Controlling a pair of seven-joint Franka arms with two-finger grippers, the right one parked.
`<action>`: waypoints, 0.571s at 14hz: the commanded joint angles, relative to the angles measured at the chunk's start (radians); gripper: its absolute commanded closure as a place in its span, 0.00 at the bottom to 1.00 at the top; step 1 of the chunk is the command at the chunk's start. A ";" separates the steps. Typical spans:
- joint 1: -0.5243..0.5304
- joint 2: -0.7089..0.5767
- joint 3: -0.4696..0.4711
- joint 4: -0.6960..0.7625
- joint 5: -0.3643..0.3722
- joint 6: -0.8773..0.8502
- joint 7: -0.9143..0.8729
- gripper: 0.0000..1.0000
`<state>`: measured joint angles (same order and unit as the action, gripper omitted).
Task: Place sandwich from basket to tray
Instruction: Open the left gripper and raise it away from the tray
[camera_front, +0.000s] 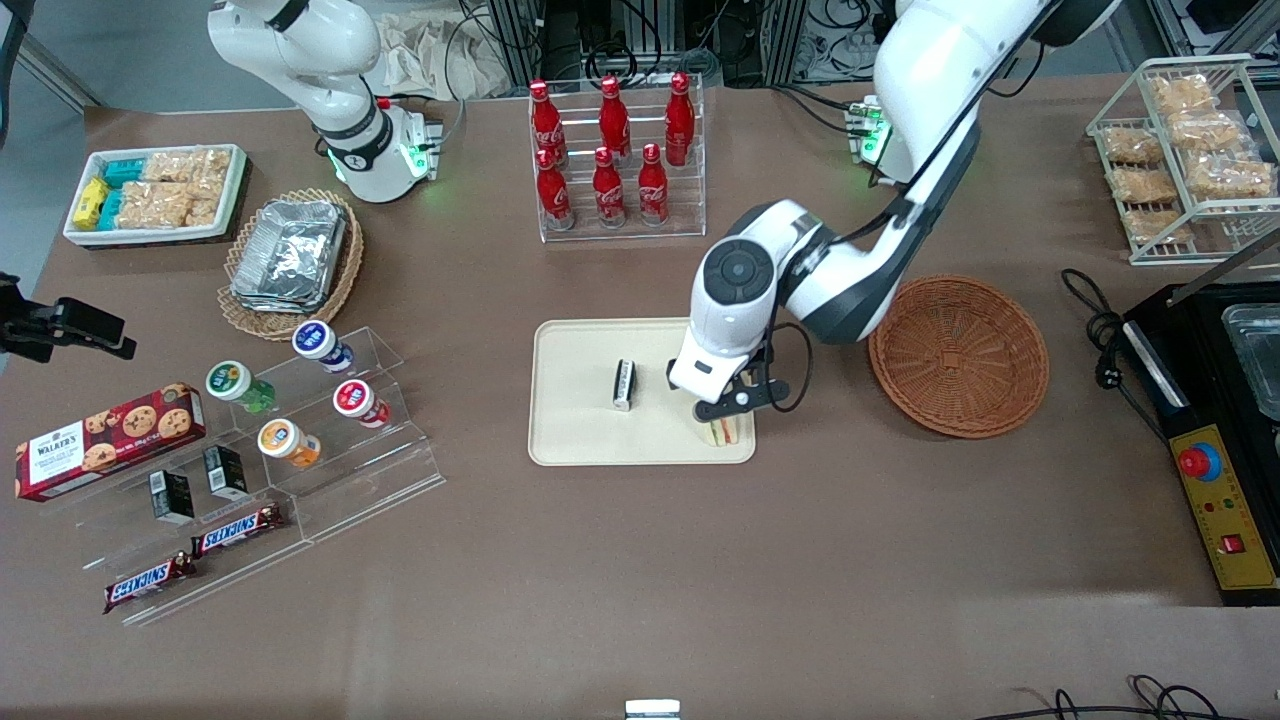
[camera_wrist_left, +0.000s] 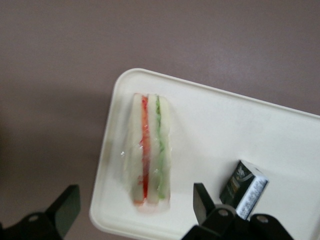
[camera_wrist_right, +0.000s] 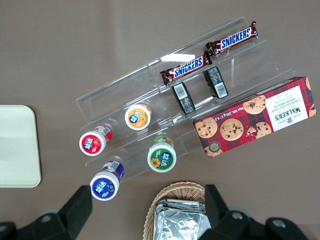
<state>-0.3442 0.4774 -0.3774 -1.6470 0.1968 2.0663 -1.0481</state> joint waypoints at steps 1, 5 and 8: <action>0.056 -0.173 0.000 0.019 -0.002 -0.183 -0.001 0.00; 0.162 -0.383 0.020 0.018 -0.071 -0.374 0.141 0.00; 0.096 -0.530 0.249 -0.040 -0.140 -0.419 0.349 0.00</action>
<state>-0.2132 0.0551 -0.2460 -1.6047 0.1103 1.6548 -0.8304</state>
